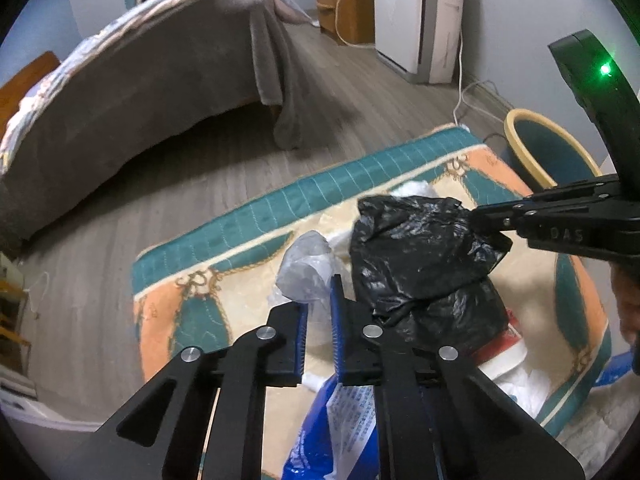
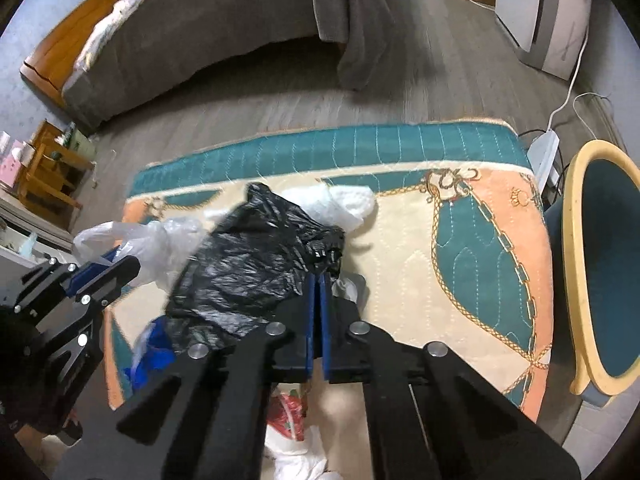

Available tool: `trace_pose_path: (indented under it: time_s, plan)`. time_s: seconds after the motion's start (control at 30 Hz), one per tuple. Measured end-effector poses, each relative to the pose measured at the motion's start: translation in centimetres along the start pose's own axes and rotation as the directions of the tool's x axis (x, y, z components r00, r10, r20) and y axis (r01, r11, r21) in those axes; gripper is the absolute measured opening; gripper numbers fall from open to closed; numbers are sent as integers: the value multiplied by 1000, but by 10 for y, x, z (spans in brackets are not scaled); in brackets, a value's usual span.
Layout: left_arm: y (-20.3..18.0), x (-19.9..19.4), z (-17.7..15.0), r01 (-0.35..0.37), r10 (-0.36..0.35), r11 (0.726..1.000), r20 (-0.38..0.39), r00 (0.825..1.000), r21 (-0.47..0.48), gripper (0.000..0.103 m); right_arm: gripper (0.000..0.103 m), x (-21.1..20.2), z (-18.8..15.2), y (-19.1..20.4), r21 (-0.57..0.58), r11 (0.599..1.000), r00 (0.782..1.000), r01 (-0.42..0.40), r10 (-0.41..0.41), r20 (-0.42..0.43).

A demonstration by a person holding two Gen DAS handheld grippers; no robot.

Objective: Collect trash
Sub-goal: 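Drop the black bag into the wastebasket with the right tool while the left grasps the clear bag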

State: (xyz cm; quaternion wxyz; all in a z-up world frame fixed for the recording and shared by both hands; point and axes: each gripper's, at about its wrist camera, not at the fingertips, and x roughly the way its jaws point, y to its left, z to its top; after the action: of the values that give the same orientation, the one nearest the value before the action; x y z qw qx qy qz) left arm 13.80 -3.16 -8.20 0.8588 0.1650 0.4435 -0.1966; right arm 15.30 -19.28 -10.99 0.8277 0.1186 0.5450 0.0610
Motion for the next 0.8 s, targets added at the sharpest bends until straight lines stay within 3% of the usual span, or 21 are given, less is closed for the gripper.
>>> trace_pose_path:
  time_s: [0.2, 0.4, 0.67, 0.8]
  plan:
    - [7, -31, 3, -26, 29, 999, 78, 997, -41, 10, 0, -37, -1, 16, -58, 998, 995, -36, 41, 89]
    - [2, -64, 3, -27, 35, 998, 148, 988, -59, 10, 0, -81, -4, 32, -129, 992, 981, -6, 31, 193]
    - [-31, -99, 14, -13, 14, 1000, 218, 976, -4, 10, 0, -130, -5, 7, -122, 985, 952, 124, -84, 295]
    - [-61, -99, 26, 47, -48, 999, 213, 976, 10, 10, 0, -145, 0, -30, -71, 975, 927, 212, -178, 330]
